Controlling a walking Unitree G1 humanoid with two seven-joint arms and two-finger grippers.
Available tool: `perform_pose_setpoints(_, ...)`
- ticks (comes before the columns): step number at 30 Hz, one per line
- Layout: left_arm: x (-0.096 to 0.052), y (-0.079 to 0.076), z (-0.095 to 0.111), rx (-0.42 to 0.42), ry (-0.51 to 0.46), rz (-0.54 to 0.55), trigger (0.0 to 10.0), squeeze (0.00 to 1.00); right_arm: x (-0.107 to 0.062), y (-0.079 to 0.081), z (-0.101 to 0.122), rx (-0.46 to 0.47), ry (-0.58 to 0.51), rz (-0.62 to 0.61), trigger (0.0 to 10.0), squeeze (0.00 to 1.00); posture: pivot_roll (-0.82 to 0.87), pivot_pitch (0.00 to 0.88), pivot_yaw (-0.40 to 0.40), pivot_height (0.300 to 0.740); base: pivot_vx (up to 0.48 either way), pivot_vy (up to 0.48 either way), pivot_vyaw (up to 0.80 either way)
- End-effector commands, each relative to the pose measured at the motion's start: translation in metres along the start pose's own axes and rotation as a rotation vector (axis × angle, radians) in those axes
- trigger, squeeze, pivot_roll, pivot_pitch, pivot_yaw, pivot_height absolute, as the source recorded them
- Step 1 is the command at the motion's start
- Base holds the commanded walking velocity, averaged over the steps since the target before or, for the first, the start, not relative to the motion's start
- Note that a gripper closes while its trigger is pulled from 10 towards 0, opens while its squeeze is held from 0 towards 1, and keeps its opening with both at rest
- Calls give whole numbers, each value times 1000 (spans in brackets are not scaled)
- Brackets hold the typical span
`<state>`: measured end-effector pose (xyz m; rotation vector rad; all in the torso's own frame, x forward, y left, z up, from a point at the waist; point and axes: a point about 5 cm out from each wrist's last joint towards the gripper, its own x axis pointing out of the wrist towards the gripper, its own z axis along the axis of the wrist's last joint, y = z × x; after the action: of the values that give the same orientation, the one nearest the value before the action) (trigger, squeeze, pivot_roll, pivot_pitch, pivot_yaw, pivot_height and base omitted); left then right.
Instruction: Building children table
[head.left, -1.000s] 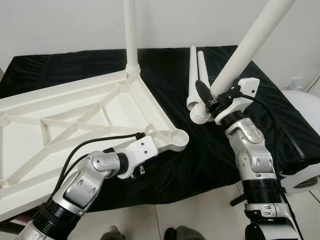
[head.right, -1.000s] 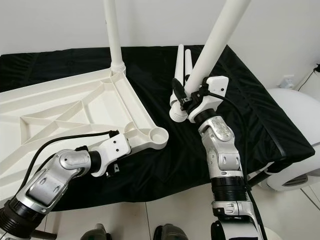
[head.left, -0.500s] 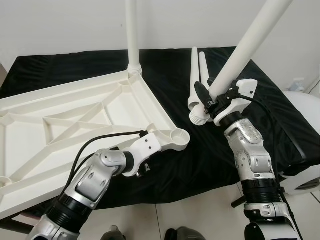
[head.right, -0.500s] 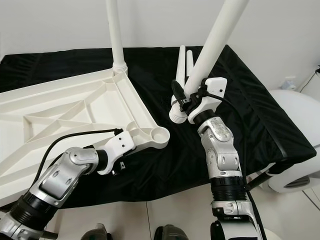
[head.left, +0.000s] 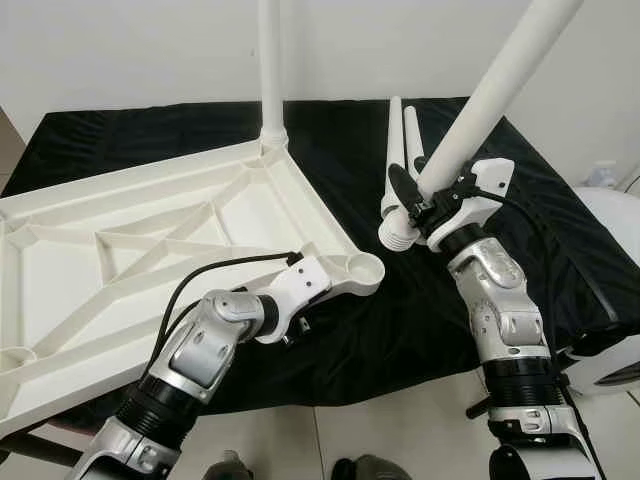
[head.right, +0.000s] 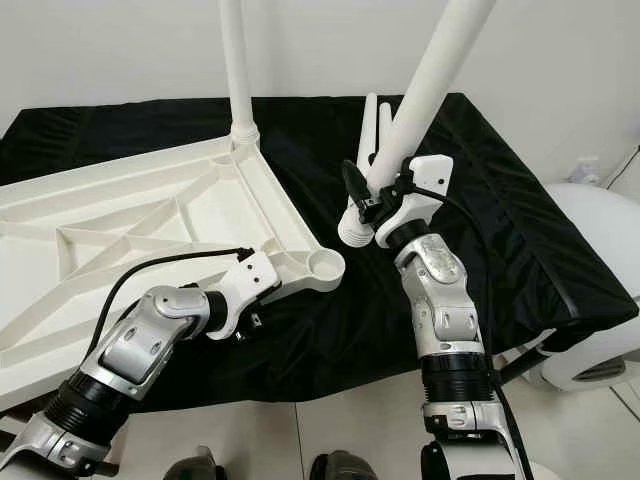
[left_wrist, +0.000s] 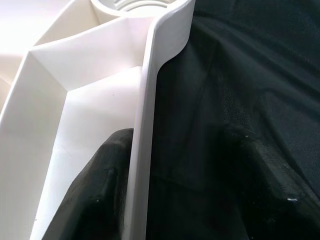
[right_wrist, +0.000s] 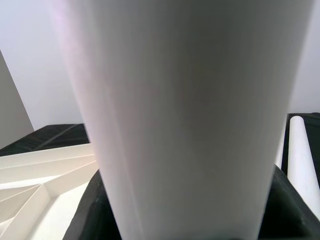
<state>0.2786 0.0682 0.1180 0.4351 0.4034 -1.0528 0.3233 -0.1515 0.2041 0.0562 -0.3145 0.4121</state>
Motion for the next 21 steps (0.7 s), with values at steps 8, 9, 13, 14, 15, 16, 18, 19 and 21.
perform_pose_setpoints(8,2,12,4,5,10,152,10000,0,2,2,5,-13,-29,14,10000,0,0,13,-27,740,0,0,0)
perform_pose_setpoints(9,4,10,1,2,18,148,10000,0,2,2,6,-13,-28,17,10000,0,-2,15,-27,740,0,0,0)
perform_pose_setpoints(13,5,7,-3,-12,29,138,3882,0,2,4,6,-13,-25,30,10000,0,-3,18,-27,740,0,0,0)
perform_pose_setpoints(14,4,7,-5,-22,32,138,0,0,1,4,6,-15,-21,39,10000,0,-3,20,-28,740,0,0,0)
perform_pose_setpoints(15,3,7,-6,-22,30,136,0,0,1,4,6,-16,-21,41,10000,0,0,22,-29,740,0,0,0)
perform_pose_setpoints(16,3,7,-6,-22,30,136,0,0,1,4,6,-16,-21,41,10000,0,0,22,-29,740,0,0,0)
perform_pose_setpoints(18,2,8,-6,-27,31,143,0,0,1,5,6,-15,-18,46,10000,0,3,22,-30,740,0,0,0)
perform_pose_setpoints(19,1,9,-6,-27,29,143,0,0,1,5,6,-14,-17,50,10000,0,3,22,-30,740,0,0,0)
perform_pose_setpoints(21,-1,8,-6,-21,23,133,0,0,2,6,5,-10,-12,62,10000,0,5,23,-32,740,0,0,0)
